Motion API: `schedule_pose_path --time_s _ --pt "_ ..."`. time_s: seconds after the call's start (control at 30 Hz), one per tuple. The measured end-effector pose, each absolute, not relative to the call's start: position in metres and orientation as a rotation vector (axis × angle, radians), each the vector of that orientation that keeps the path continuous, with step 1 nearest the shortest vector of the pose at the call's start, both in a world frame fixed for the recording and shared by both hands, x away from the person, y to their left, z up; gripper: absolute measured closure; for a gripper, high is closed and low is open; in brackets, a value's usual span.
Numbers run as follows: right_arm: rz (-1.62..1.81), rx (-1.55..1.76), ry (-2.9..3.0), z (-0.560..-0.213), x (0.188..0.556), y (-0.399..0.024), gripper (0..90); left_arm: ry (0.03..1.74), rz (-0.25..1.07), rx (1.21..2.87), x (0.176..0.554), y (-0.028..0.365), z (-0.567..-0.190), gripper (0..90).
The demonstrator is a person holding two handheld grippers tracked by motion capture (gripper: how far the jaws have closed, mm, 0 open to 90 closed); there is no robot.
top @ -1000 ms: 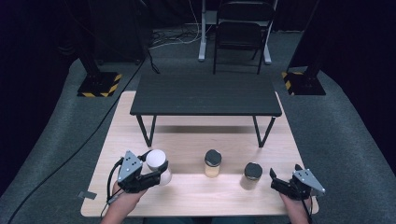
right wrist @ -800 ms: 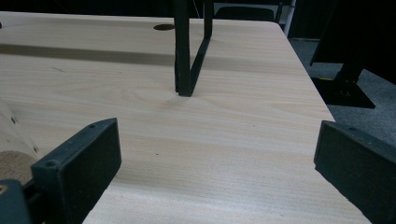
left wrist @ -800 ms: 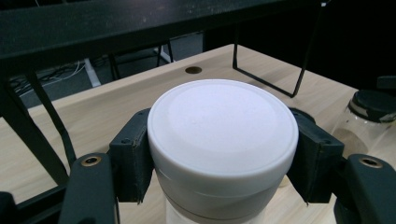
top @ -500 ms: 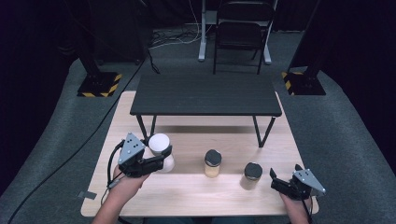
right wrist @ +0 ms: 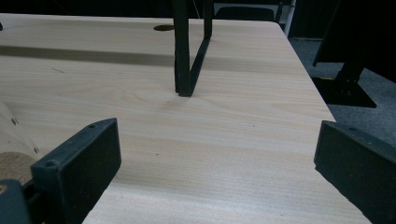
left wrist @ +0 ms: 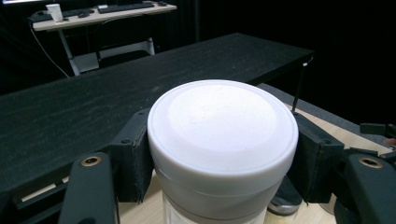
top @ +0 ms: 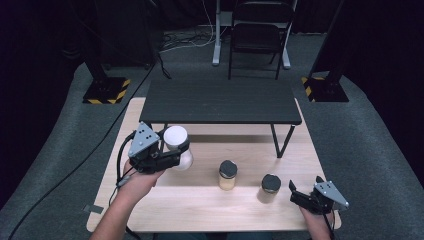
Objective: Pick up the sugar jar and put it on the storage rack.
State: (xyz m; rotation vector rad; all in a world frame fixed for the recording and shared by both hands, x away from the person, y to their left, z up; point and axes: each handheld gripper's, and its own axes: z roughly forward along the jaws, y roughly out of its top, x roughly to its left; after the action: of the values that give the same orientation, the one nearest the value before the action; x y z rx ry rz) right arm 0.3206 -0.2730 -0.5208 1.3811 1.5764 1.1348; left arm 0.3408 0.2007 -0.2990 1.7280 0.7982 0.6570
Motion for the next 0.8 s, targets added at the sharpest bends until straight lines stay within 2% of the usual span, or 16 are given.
schedule_pose_path --time_s 0.47,0.8 --pt "1.136 1.381 1.583 -0.521 0.321 -0.273 0.0 0.766 0.649 1.725 0.360 0.191 -0.261 33.4" --pt "1.139 1.382 1.582 -0.521 0.321 -0.273 0.0 0.763 0.691 1.697 0.378 0.179 -0.234 33.4"
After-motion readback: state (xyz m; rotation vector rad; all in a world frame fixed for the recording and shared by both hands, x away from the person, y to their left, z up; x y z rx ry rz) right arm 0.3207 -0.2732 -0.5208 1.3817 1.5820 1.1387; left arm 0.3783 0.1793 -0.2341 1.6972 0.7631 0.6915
